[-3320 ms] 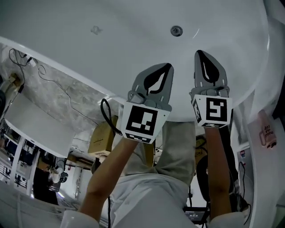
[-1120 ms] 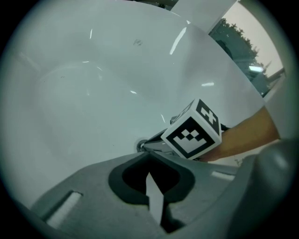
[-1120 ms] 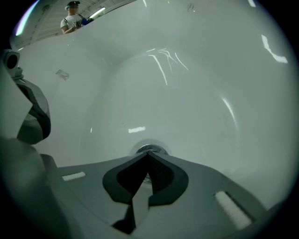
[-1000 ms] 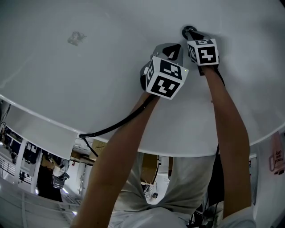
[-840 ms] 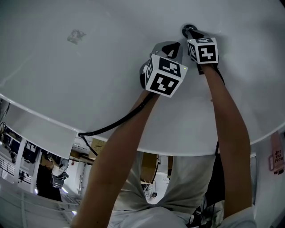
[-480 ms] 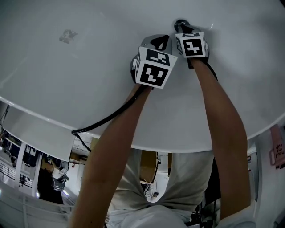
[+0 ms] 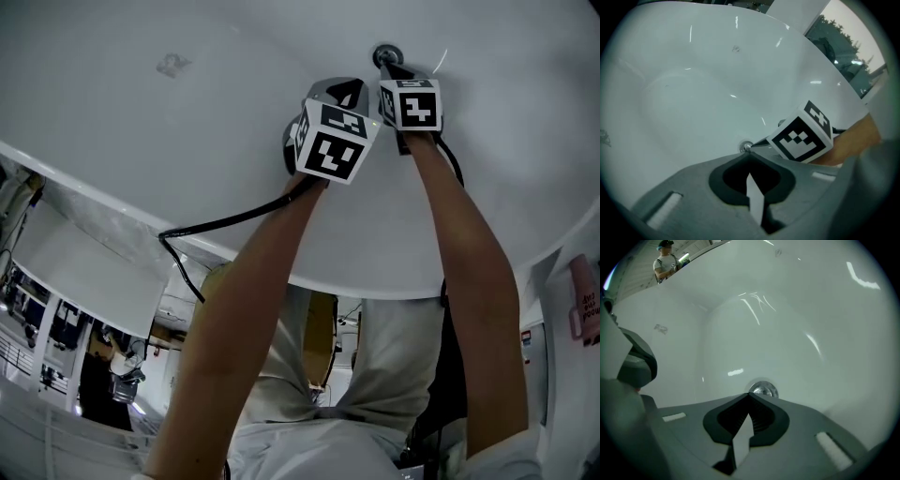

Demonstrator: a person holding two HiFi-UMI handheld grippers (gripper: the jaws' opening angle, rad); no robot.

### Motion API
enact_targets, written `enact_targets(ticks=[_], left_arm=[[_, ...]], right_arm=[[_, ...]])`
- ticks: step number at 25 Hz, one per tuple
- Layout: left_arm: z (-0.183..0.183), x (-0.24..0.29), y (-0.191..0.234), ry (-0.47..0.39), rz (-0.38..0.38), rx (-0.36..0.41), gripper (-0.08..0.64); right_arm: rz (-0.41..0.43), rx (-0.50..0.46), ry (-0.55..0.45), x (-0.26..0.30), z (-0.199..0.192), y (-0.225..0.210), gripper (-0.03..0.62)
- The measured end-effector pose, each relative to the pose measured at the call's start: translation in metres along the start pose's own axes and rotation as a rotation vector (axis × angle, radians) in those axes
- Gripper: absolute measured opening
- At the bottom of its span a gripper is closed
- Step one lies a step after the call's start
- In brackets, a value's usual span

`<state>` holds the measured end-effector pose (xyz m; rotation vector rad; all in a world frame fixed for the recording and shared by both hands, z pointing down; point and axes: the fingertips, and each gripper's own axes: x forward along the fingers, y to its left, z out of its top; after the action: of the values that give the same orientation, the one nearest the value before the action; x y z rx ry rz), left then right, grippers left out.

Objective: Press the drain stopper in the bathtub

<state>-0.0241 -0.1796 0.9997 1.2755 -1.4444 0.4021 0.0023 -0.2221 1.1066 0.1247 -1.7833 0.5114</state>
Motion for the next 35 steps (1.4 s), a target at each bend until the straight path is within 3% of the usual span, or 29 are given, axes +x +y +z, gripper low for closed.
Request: enact_targets(ticks=[9,16,28,35], left_arm=[[0.009,-0.043,-0.015,0.014,-0.005,0.023,0.002],[0.022,-0.080,-0.029,0.007,-0.014,0.056,0.002],[0.049,-0.154,-0.067,-0.011,-0.034,0.111,0.002],[0.073,-0.205,-0.079,-0.037,-0.004,0.140,0.003]], right_arm=[[-0.011,0.014,-0.017,-0.061,0.009,0.006,0.003],[0.036,0.033,-0.006,-0.109,0.005,0.027,0.003],[0.066,0.122,-0.133,-0.209,0.032,0.059,0.004],[0.078,0.162,-0.205,-0.262,0.063,0.071,0.003]])
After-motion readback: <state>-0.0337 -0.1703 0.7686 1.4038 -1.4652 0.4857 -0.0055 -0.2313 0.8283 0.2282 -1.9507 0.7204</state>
